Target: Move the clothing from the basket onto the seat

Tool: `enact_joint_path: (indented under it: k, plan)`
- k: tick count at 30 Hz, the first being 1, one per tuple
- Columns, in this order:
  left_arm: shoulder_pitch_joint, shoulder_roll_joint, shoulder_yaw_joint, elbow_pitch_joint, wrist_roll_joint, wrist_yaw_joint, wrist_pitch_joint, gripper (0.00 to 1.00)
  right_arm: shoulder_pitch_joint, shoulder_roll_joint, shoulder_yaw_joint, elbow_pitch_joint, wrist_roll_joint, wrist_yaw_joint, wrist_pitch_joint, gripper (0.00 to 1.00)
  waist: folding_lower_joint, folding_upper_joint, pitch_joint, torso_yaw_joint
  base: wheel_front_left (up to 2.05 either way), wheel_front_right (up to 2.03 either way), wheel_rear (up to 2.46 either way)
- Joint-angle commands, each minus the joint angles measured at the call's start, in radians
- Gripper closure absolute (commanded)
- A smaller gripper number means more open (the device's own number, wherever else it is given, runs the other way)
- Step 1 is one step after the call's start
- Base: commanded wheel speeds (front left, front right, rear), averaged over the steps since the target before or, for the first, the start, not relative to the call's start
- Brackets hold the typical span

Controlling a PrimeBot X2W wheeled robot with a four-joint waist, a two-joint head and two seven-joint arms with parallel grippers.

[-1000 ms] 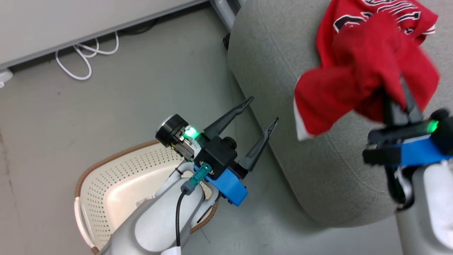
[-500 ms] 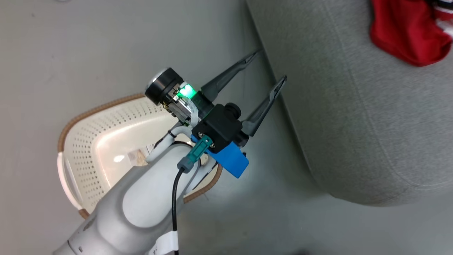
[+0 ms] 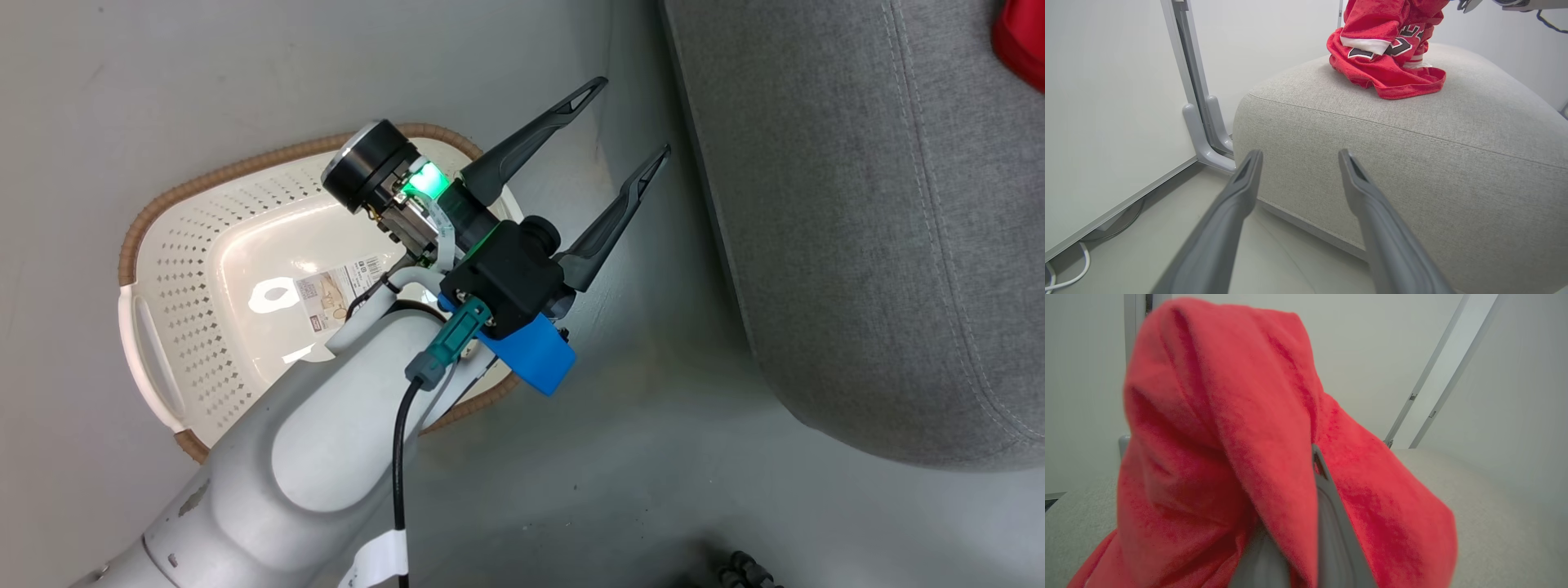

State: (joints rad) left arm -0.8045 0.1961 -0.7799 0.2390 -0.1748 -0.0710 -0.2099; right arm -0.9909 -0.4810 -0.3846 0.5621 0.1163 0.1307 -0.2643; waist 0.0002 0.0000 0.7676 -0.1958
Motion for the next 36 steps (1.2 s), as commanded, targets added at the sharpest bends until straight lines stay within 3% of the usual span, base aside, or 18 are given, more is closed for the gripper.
enact_joint_path:
  k: [1,9,10,11,12,19,29,36]
  plan:
    - [-0.020,0.004,0.002,-0.005,-0.004,0.004,-0.002,0.00,0.015,0.003,0.001,0.057,0.006,0.000,0.000,1.00,-0.0002,0.0000,0.005,0.004,0.00,0.00,0.00]
    - [-0.020,0.015,-0.001,0.000,-0.010,0.009,-0.003,0.00,-0.009,0.017,0.047,0.210,0.015,0.000,0.000,1.00,-0.0002,0.0000,0.010,0.007,0.00,0.00,0.00]
    - [-0.020,0.017,0.000,0.003,-0.011,0.008,-0.004,0.00,-0.013,0.015,0.051,0.217,0.020,0.000,0.000,0.95,-0.0002,0.0000,0.007,0.007,0.00,0.00,0.00]
    - [-0.018,0.017,0.000,0.005,-0.013,0.009,-0.005,0.00,-0.011,0.018,0.059,0.226,0.025,0.000,0.000,0.63,-0.0002,0.0000,0.001,0.006,0.00,0.00,0.00]
    - [-0.015,0.016,-0.001,0.007,-0.015,0.011,-0.006,0.00,-0.008,0.015,0.067,0.230,0.026,0.000,0.000,0.00,-0.0002,0.0000,-0.006,0.006,0.00,0.00,0.00]
    - [0.023,-0.002,0.002,0.034,-0.038,0.024,-0.033,0.00,0.115,0.009,0.080,0.127,0.033,0.000,0.000,0.00,-0.0002,0.0000,-0.101,0.006,0.00,0.00,0.00]
    - [0.126,-0.013,0.064,0.067,-0.098,0.063,-0.056,0.00,0.399,0.063,0.057,-0.146,0.003,0.000,0.000,0.00,-0.0002,0.0000,-0.287,0.014,0.00,0.00,0.00]
    - [0.268,0.010,0.219,-0.001,-0.117,0.105,-0.056,0.00,0.563,0.151,0.142,-0.314,0.004,0.000,0.000,0.00,-0.0002,0.0000,-0.420,0.036,0.00,0.00,0.00]
